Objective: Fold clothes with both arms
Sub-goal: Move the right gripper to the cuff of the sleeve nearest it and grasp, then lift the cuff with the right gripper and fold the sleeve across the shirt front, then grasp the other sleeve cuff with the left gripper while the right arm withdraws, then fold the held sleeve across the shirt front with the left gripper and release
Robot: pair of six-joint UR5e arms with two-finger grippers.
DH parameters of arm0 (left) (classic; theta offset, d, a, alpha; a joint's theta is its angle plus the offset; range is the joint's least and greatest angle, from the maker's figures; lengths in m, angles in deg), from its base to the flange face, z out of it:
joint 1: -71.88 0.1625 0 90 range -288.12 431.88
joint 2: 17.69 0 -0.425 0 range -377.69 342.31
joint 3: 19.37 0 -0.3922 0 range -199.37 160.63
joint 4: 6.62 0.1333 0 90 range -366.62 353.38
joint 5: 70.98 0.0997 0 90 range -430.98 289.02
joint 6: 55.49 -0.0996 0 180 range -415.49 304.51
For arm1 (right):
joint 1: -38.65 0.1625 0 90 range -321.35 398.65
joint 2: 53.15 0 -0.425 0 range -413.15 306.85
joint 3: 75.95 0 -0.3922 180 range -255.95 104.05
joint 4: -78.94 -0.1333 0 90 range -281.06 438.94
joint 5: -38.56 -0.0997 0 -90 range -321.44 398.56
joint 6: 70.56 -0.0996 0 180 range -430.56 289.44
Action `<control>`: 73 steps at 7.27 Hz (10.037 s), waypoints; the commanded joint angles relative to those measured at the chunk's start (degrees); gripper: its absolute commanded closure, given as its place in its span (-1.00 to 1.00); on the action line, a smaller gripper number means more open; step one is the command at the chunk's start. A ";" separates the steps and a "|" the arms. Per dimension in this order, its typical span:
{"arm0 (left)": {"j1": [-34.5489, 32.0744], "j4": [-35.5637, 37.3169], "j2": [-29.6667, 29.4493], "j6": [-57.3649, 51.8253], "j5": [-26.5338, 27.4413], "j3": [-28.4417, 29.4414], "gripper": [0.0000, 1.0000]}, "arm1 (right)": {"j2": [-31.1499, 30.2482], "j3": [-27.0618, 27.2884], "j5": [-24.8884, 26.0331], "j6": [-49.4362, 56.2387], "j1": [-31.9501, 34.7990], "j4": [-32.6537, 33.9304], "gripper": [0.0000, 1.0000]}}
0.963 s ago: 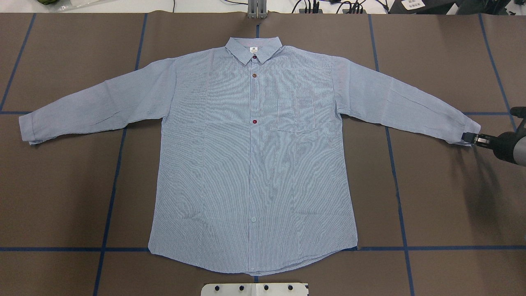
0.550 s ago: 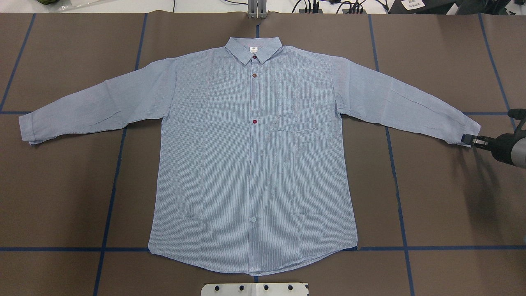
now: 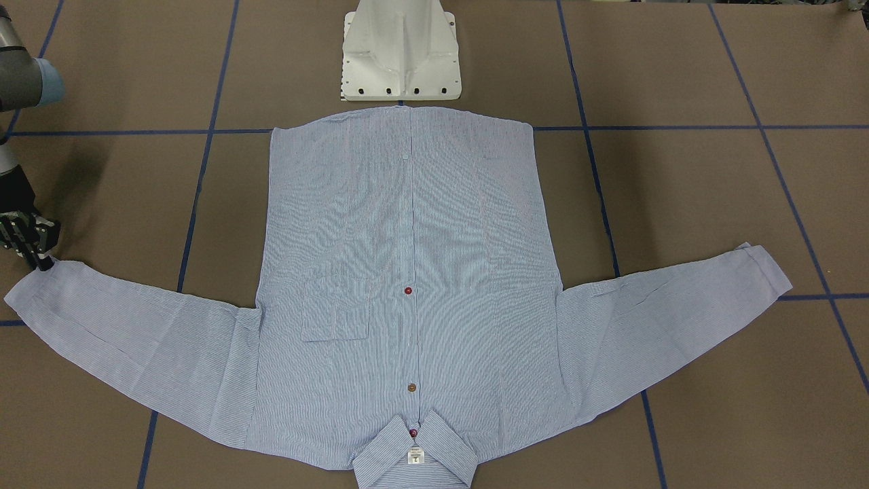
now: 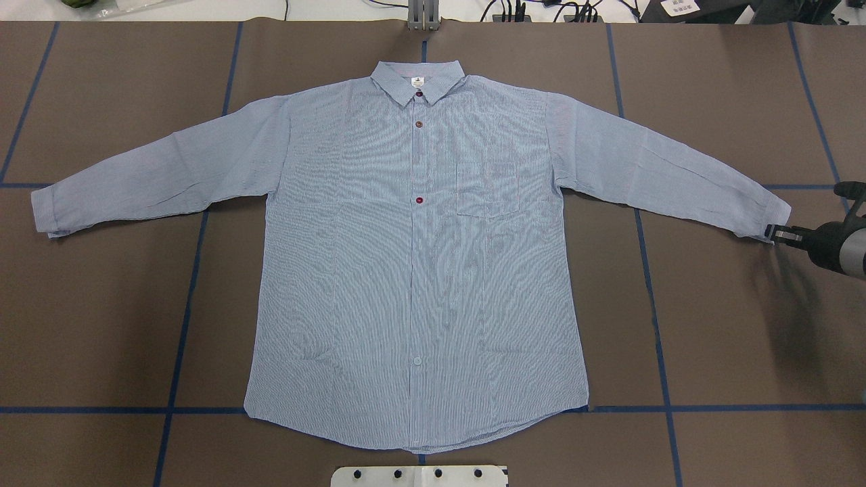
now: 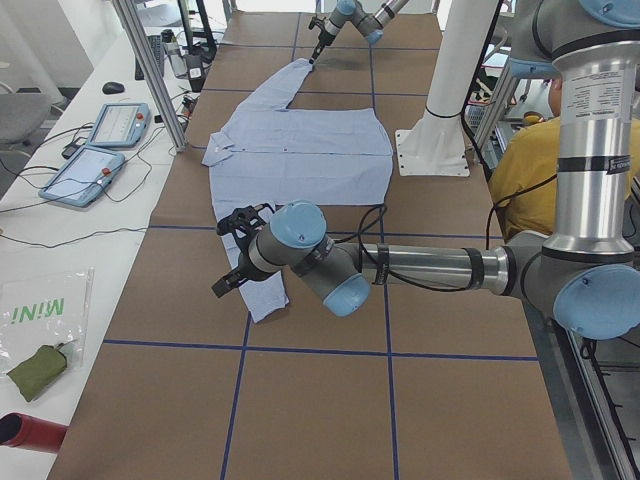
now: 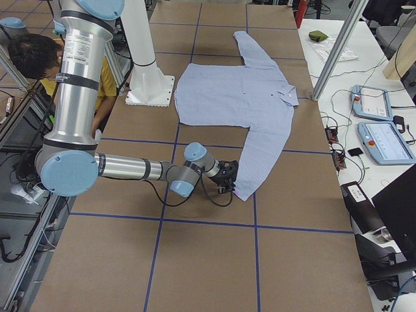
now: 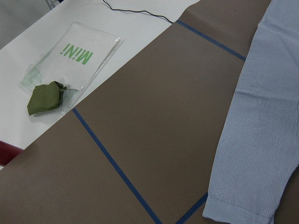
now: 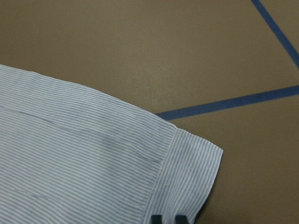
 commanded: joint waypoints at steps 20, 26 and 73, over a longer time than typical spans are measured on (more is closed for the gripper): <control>0.00 0.10 0.00 0.17 -0.35 0.35 -1.00 | 68.83 -19.13 27.91 -8.82 -24.31 39.10 1.00; 0.09 0.01 -0.44 2.79 -0.44 0.97 -1.00 | 80.63 -21.44 11.26 -12.69 -18.11 62.21 -0.99; 60.55 -18.36 -48.34 69.17 33.84 22.50 -0.38 | 24.20 27.01 -34.23 36.53 22.26 62.34 -1.00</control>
